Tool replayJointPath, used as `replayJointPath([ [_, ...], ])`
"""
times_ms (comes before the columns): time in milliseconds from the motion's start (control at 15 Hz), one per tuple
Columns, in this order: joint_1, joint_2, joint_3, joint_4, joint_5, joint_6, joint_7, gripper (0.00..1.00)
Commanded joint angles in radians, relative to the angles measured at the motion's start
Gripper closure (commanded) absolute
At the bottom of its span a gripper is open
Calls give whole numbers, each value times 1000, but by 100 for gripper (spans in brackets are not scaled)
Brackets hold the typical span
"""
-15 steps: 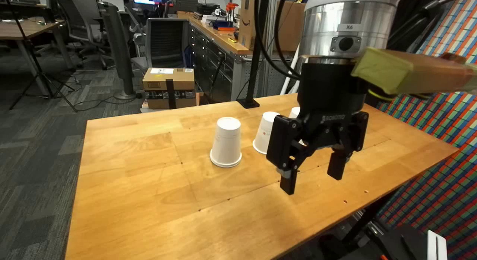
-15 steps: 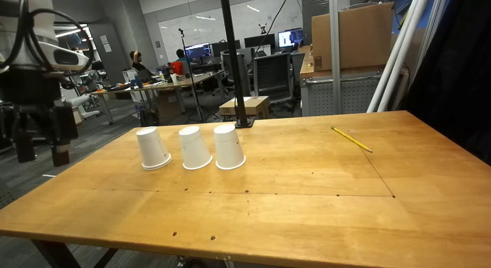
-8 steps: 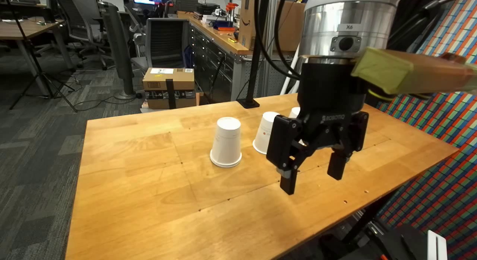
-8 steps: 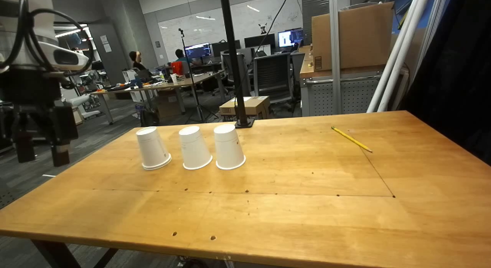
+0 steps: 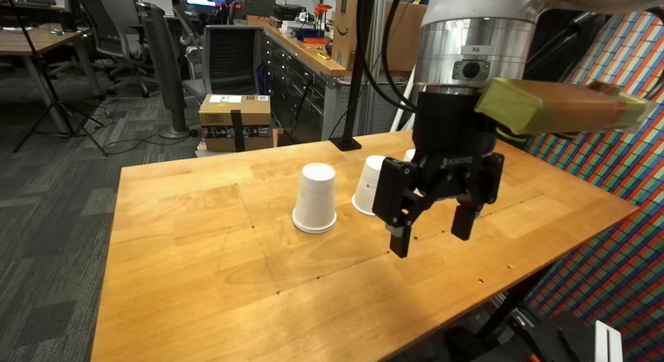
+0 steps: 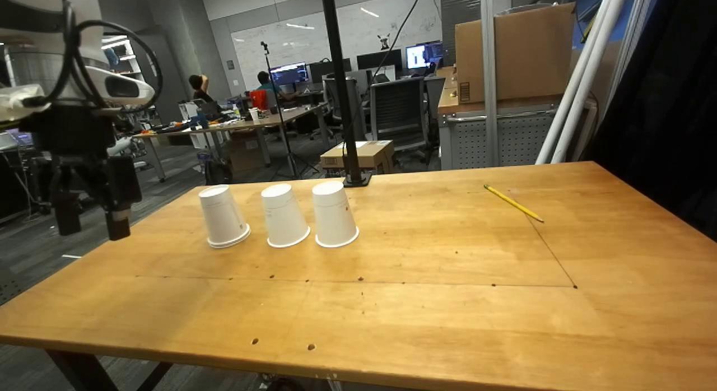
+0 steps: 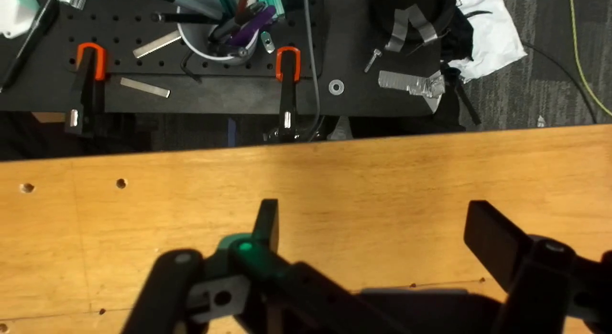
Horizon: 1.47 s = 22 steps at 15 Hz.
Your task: Stack all the cups together
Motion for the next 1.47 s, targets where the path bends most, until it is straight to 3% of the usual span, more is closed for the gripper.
replayJointPath([
  [0,-43,28,-47,24,-49,55,-57,0],
  [333,-108,20,-141,14,-111,128,-143,0],
  [667,-156,65,-190,56,-202,202,-229,0],
  [1400,-161,332,-234,282,-226,285,-399,0],
])
